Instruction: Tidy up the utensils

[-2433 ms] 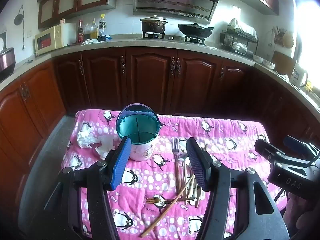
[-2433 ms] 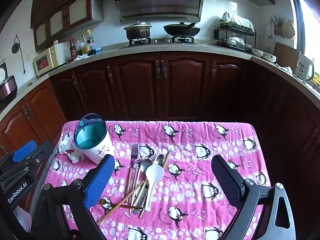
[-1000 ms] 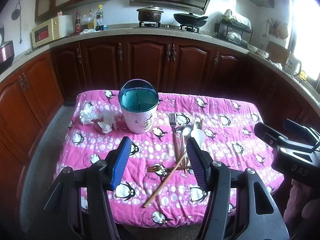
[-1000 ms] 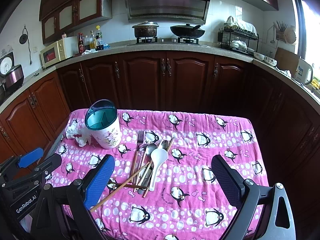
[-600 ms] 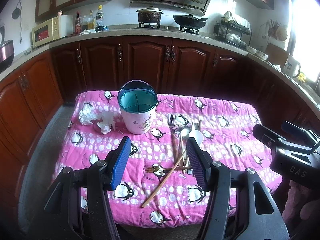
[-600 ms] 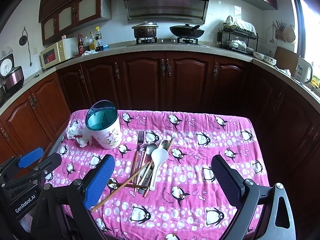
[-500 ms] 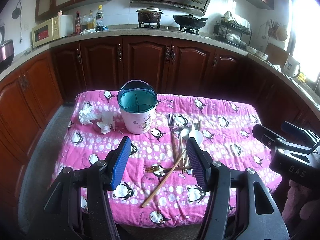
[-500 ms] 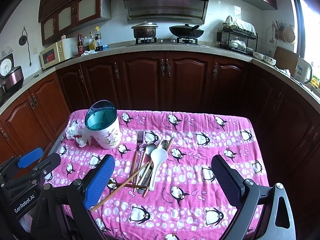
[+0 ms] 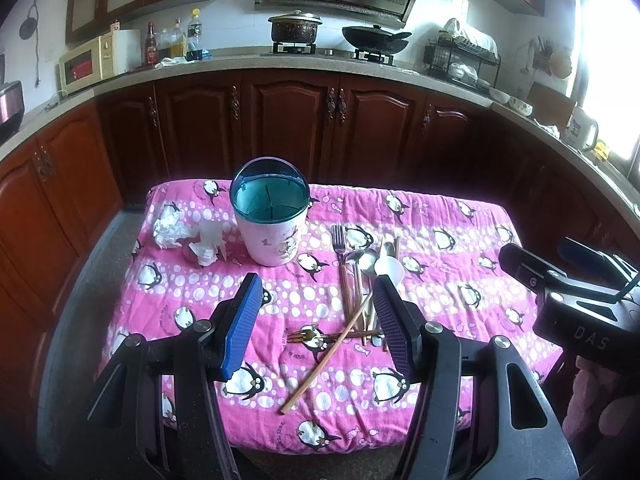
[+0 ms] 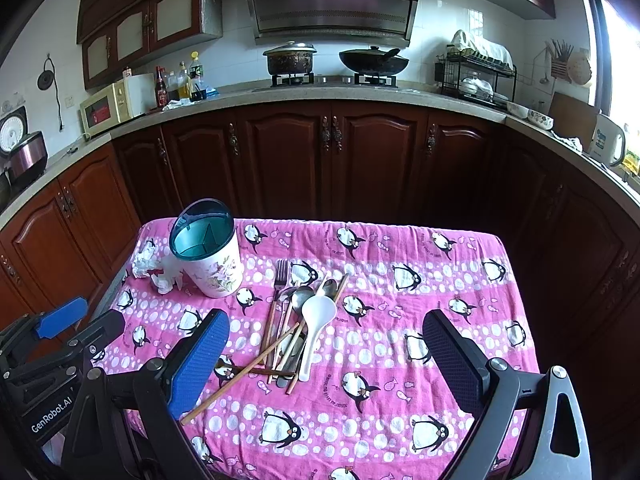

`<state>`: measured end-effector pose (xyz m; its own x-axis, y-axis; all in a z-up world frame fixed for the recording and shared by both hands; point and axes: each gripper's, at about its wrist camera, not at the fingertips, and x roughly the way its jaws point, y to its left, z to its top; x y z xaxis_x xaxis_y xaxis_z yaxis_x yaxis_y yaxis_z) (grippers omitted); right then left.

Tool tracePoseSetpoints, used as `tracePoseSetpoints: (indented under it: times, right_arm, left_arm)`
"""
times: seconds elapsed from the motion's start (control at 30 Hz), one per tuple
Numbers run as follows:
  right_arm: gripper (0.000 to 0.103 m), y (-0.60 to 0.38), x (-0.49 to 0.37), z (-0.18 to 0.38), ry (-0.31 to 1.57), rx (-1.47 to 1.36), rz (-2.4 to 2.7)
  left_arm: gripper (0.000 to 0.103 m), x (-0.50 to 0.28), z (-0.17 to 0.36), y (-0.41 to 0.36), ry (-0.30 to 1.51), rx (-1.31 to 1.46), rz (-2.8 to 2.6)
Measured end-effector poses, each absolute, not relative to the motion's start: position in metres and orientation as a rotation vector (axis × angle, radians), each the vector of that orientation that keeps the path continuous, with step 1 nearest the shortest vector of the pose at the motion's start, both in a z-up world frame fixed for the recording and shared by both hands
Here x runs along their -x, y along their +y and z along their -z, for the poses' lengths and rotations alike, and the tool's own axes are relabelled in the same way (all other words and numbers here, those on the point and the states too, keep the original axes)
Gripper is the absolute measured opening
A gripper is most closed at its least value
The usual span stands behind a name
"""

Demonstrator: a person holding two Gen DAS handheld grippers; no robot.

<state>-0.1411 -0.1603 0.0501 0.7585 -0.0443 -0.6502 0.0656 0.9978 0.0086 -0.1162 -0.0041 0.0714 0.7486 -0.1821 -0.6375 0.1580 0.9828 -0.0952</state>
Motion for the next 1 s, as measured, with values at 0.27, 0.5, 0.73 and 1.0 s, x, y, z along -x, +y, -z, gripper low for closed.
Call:
tracePoseSetpoints:
  times: [0.27, 0.5, 0.73, 1.0]
  right_arm:
    - [0.096, -0.164, 0.135, -0.042, 0.72, -0.043, 0.053]
    - [0.096, -0.172, 0.121, -0.024, 0.764, -0.08, 0.022]
    - [0.096, -0.183, 0.103, -0.003, 0.814, -0.085, 0.044]
    - [0.096, -0.187, 0.087, 0.012, 0.845, -0.1, 0.051]
  left_arm:
    - [0.057, 0.11, -0.065, -0.001, 0.726, 0.021, 0.191]
    - [0.057, 0.098, -0.045, -0.002, 0.784, 0.029, 0.222]
    - [0.057, 0.084, -0.023, -0.012, 0.833, 0.006, 0.241]
    - [0.057, 0.068, -0.014, -0.02, 0.843, -0.014, 0.235]
